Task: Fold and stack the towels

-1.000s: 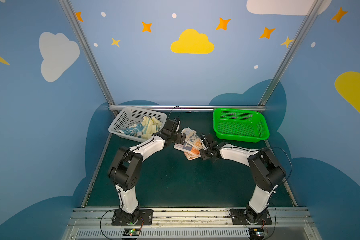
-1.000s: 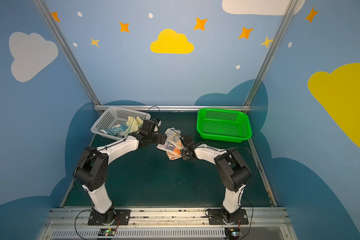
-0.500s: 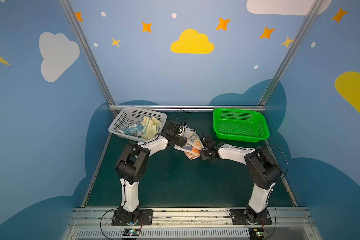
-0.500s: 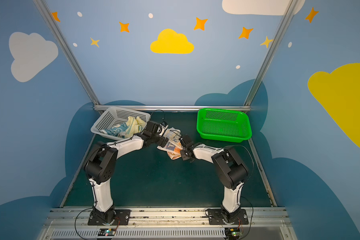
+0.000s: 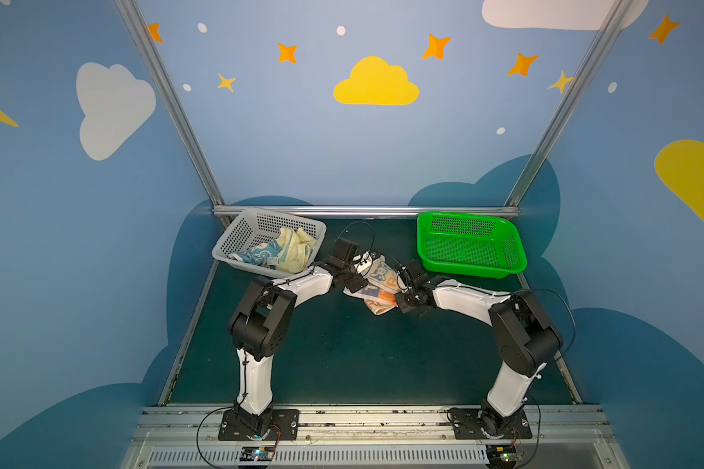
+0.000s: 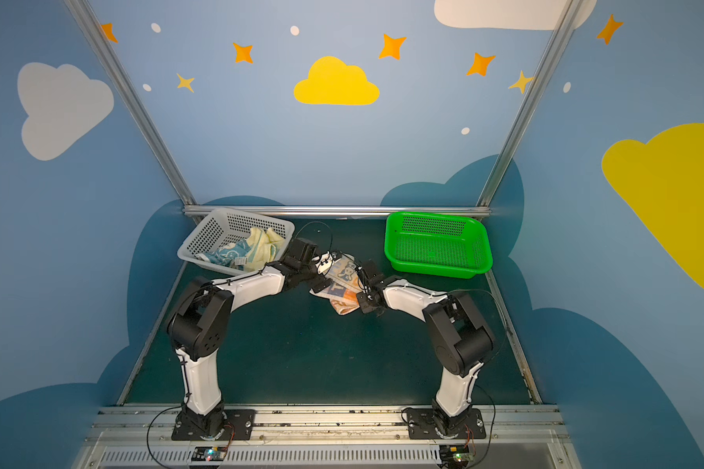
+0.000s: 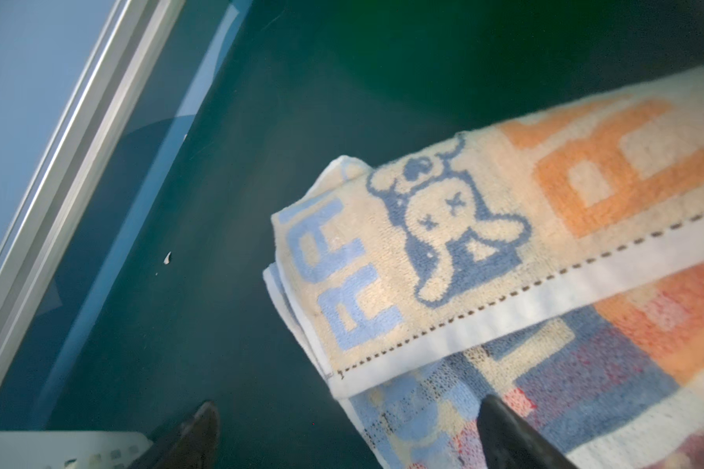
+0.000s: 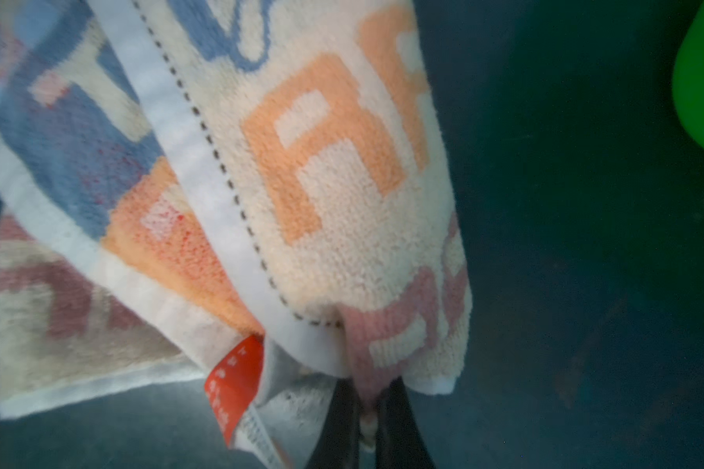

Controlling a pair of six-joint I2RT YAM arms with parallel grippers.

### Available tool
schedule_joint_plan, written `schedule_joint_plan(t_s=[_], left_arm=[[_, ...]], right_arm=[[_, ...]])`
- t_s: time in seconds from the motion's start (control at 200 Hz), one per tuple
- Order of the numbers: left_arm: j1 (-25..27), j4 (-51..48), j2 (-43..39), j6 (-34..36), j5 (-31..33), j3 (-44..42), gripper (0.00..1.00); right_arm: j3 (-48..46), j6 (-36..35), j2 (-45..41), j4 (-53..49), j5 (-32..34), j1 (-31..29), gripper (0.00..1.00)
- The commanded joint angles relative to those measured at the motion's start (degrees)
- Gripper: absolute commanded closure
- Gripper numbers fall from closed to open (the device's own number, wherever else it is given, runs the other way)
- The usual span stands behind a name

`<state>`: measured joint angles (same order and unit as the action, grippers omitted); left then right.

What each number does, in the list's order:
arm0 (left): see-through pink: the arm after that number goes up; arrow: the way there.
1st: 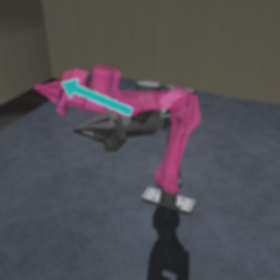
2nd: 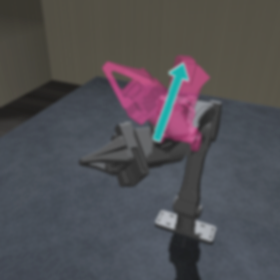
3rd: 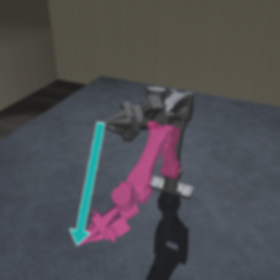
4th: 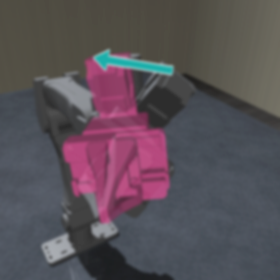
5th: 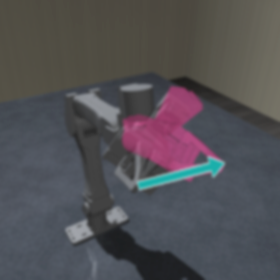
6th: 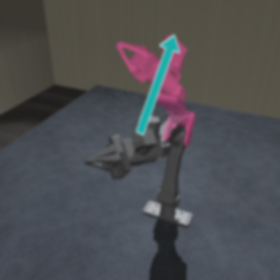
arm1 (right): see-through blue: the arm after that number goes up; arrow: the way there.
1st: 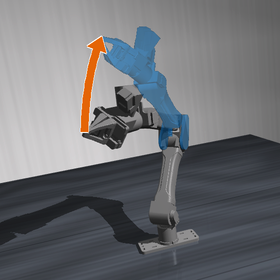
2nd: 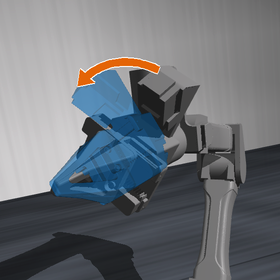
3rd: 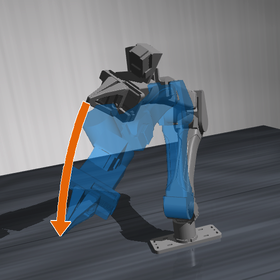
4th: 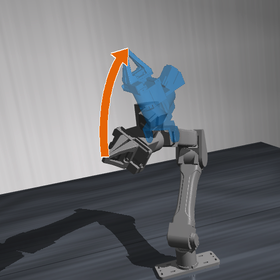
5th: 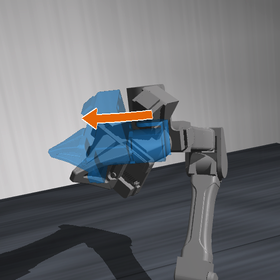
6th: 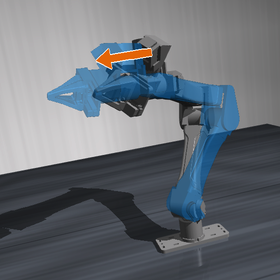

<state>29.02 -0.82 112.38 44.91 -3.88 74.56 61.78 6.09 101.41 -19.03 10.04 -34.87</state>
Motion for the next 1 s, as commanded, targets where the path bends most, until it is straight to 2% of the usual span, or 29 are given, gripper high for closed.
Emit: schedule_joint_plan(t_s=[0.0,0.155,0.355,0.646,0.996], left_arm=[[0.16,1.17,1.79,6.82,-1.86,0.06,0.04],[0.7,3.98,4.62,10.27,-0.31,0.99,0.1],[1.46,4.57,6.13,13.46,-1.78,1.51,0.11],[2.45,17.86,11.28,13.5,3.61,1.89,0.14],[2.36,22.73,14.98,12.8,3.0,4.17,0.3]], right_arm=[[1.4,-1.32,-3.32,-2.79,-2.79,0.5,1.0],[1.34,-1.52,-3.67,-3.21,-4.51,1.1,1.0],[0.91,-0.36,-4.42,-2.87,-6.14,1.77,1.0],[-0.84,-1.26,-8.29,-2.85,-8.84,2.17,1.0],[-3.28,-2.29,-12.11,-2.68,-11.98,2.61,1.0]])
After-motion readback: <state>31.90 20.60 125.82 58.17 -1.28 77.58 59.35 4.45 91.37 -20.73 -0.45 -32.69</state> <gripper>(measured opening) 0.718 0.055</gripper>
